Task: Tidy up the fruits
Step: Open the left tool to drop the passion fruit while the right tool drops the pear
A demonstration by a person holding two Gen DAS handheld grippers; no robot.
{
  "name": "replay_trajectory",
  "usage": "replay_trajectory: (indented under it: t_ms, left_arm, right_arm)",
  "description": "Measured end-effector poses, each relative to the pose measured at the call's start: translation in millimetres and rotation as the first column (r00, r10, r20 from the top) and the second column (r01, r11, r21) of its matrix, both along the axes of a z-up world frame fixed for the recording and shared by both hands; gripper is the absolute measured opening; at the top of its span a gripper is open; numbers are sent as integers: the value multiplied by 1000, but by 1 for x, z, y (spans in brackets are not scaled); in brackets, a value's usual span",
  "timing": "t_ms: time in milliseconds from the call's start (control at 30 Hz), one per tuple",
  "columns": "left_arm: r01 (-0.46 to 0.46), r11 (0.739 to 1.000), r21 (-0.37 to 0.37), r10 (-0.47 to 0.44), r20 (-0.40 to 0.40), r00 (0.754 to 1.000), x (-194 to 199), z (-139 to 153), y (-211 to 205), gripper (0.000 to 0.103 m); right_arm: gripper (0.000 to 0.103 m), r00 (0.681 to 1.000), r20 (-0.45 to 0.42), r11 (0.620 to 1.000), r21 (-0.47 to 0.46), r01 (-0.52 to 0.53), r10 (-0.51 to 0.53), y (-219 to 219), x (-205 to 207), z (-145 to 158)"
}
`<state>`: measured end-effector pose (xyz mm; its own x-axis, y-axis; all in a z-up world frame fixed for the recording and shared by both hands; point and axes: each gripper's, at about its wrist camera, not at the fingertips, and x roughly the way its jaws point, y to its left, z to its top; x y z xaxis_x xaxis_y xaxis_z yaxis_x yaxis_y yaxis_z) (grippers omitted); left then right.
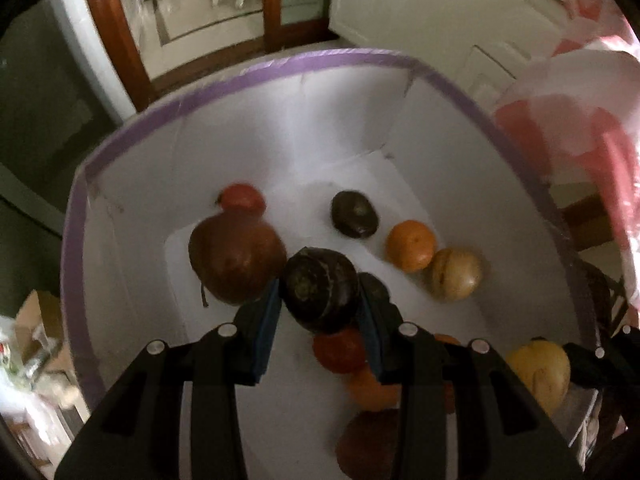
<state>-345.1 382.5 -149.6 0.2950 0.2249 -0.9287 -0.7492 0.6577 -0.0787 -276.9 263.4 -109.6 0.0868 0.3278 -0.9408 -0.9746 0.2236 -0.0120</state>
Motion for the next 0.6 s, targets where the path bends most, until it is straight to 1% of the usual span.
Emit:
replay_trajectory:
  t_ms: [67, 133, 167, 233, 267, 300, 333, 367, 400, 433, 533, 600]
  left_arm:
    - [-21, 1000, -14, 21, -11, 1000, -4, -5, 4, 39]
    - [-36, 999, -18, 36, -16, 999, -6, -7, 7, 45]
    - [-41, 999, -19, 41, -15, 999, -7, -6, 9, 46]
    - [-45, 999, -3, 45, -19, 999, -8, -3, 8, 47]
    - [-44, 999, 10, 44, -21, 999, -8, 0, 8, 51]
    - [-44, 999, 23, 45, -21, 999, -8, 2, 8, 59]
    - [-44, 999, 32, 45, -19, 999, -9, 5, 7, 64]
    - [-42, 998, 49, 43, -14, 999, -10, 7, 4, 66]
    - [-39, 996, 74, 40, -10, 999, -10, 11, 4, 73]
    - [-38, 994, 102, 39, -7, 999, -9, 16, 4, 80]
    - [-55, 981, 185, 53, 19, 998, -12, 36, 4, 83]
    - [-71, 963, 262, 75, -3, 997, -13, 51, 2, 99]
  right_arm:
    - [45, 1000, 8, 1000, -5, 4, -4, 0, 5, -2]
    - [45, 1000, 13, 1000, -9, 8, -8, -1, 5, -3]
    - [46, 1000, 19, 1000, -5, 11, -11, -3, 5, -1]
    - [46, 1000, 21, 1000, 1, 12, -13, -3, 5, 1]
    - [46, 1000, 22, 1000, 6, 13, -13, -3, 5, 1]
    - [51, 999, 29, 1000, 15, 13, -13, -5, 5, 4]
    - [58, 999, 37, 999, 28, 15, -16, -6, 5, 7]
    - [69, 999, 43, 999, 47, 17, -19, -9, 4, 12]
    - [72, 999, 41, 998, 66, 17, -20, -12, 4, 17]
    - [72, 999, 37, 997, 74, 15, -18, -14, 4, 22]
    - [79, 1000, 22, 995, 102, 11, -14, -23, 3, 40]
    - [85, 1000, -7, 993, 113, 13, -12, -29, 3, 52]
